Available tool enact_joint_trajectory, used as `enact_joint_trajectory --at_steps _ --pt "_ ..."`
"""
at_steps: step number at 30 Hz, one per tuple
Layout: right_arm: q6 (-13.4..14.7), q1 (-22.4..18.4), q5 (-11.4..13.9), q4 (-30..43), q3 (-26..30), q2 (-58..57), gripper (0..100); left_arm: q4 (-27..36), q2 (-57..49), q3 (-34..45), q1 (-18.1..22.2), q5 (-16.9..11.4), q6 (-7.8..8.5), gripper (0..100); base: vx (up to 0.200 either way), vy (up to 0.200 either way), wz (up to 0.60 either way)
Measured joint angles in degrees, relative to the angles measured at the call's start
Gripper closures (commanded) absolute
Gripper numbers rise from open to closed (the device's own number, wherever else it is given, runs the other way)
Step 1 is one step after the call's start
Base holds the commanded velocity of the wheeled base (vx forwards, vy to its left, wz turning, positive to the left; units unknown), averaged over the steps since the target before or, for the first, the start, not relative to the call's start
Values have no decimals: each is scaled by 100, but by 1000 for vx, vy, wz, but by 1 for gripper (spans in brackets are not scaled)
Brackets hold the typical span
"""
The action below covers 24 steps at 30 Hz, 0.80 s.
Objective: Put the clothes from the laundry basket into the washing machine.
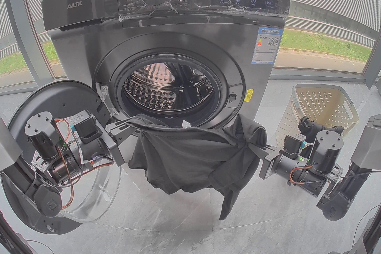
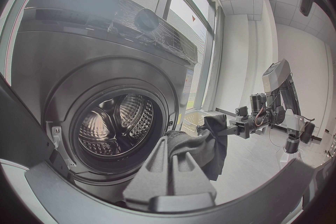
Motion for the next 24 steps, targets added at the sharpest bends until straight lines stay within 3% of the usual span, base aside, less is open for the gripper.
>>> enact_joint_trajectory --at_steps 24 --pt "-72 -74 140 -2 378 -50 100 -2 -104 -23 67 38 -16 100 0 0 0"
